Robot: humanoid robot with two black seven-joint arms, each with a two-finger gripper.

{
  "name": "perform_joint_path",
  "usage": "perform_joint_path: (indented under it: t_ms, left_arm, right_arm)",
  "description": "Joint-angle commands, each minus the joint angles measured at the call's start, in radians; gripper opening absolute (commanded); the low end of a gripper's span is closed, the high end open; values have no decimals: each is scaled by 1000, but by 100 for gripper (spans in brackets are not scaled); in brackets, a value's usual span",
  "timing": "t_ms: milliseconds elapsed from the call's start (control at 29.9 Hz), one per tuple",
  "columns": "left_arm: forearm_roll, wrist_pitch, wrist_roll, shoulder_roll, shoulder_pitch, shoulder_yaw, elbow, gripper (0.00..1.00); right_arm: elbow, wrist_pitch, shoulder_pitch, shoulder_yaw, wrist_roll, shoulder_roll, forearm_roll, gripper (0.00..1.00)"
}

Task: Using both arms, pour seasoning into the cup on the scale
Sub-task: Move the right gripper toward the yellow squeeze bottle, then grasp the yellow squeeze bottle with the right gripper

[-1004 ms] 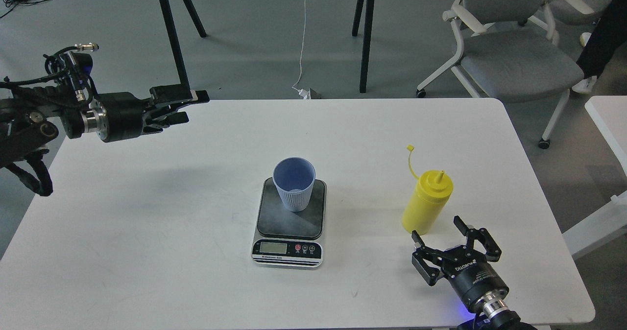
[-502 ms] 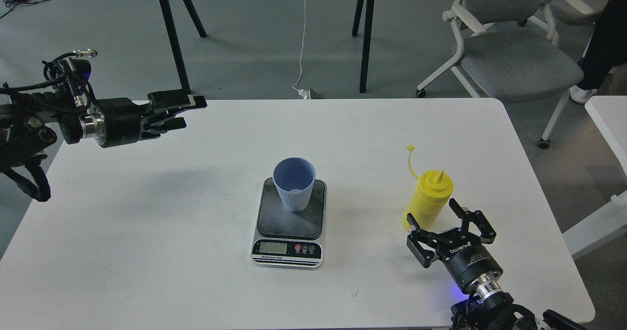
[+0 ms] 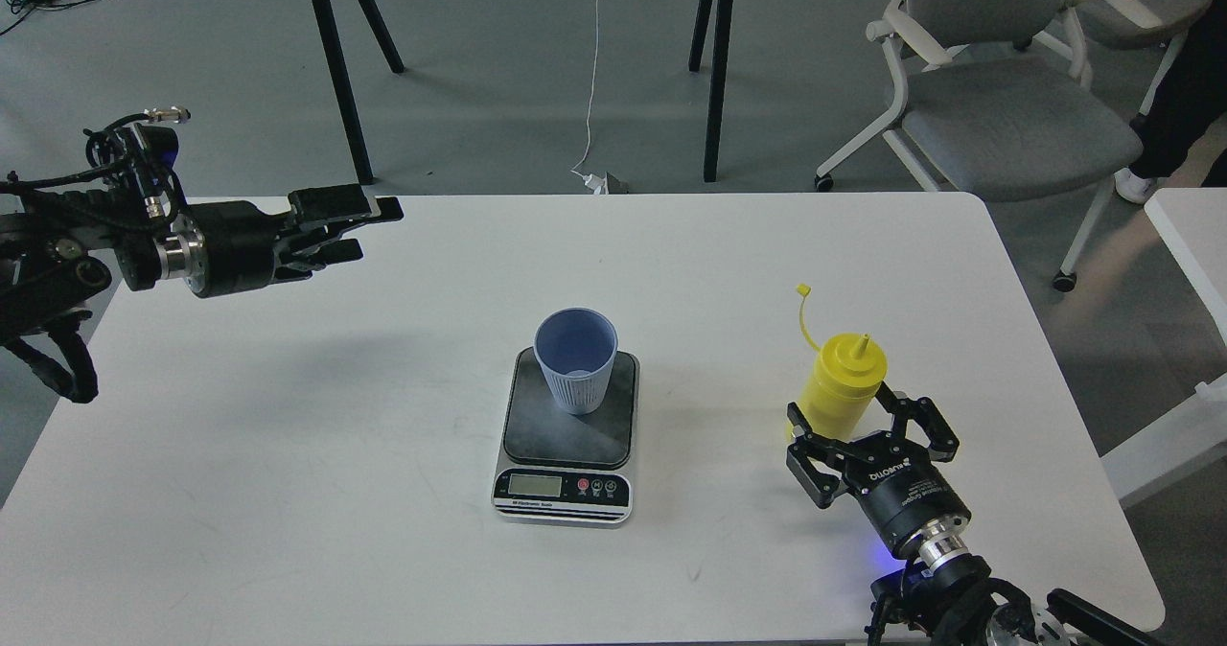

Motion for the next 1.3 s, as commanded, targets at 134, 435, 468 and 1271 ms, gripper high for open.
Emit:
perform_joint_path:
  t_ms: [134, 435, 468, 1271]
  left_arm:
    - [0, 0, 0, 0, 11, 0, 1, 99]
    - [0, 0, 0, 0, 20, 0, 15, 99]
    - [0, 0, 0, 0, 20, 0, 15, 99]
    - [0, 0, 0, -2, 38, 0, 27, 99]
  right_arm:
    - [-3, 0, 16, 0, 0, 6, -2, 96]
    - [-11, 0, 29, 1, 0, 7, -2, 91]
    - [-14, 0, 32, 1, 0, 6, -2, 90]
    - [-51, 0, 63, 9, 9, 30, -43, 3]
